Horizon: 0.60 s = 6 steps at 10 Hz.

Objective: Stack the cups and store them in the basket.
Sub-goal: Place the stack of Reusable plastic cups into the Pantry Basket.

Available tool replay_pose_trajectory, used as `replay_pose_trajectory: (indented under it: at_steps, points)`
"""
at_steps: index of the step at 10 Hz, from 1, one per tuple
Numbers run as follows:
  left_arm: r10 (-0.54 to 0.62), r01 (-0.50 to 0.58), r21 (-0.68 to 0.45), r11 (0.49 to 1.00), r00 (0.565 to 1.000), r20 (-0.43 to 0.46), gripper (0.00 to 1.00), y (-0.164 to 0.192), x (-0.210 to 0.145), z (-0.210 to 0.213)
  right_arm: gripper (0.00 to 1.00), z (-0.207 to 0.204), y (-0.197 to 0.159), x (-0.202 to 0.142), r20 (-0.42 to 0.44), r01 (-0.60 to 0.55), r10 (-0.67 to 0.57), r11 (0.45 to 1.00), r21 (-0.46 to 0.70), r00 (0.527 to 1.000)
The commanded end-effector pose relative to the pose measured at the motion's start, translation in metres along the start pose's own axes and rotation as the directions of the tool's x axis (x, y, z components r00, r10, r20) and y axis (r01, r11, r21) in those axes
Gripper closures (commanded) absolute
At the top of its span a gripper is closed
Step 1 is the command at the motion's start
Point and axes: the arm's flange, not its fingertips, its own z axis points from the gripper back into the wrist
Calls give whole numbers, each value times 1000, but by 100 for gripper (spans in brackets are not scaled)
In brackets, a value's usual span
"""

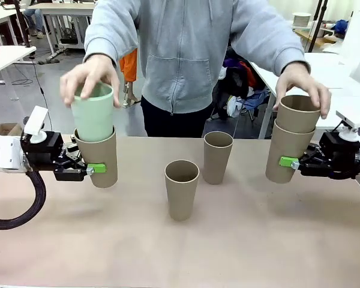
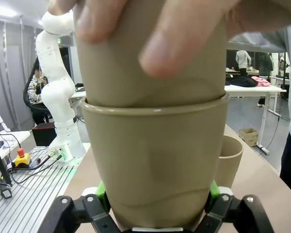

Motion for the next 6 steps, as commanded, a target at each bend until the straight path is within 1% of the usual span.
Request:
replay_pose_trajectory:
  at_steps: [1, 6]
  points:
    - [-10, 10, 0, 1000, 1000, 2, 15, 0, 2, 0, 16, 0, 2, 2, -3, -17, 17, 1000, -4, 1000]
    - [-10, 10, 0, 1000, 1000, 2, 15, 0, 2, 0, 16, 0, 2, 2, -3, -17, 17, 1000, -4, 1000]
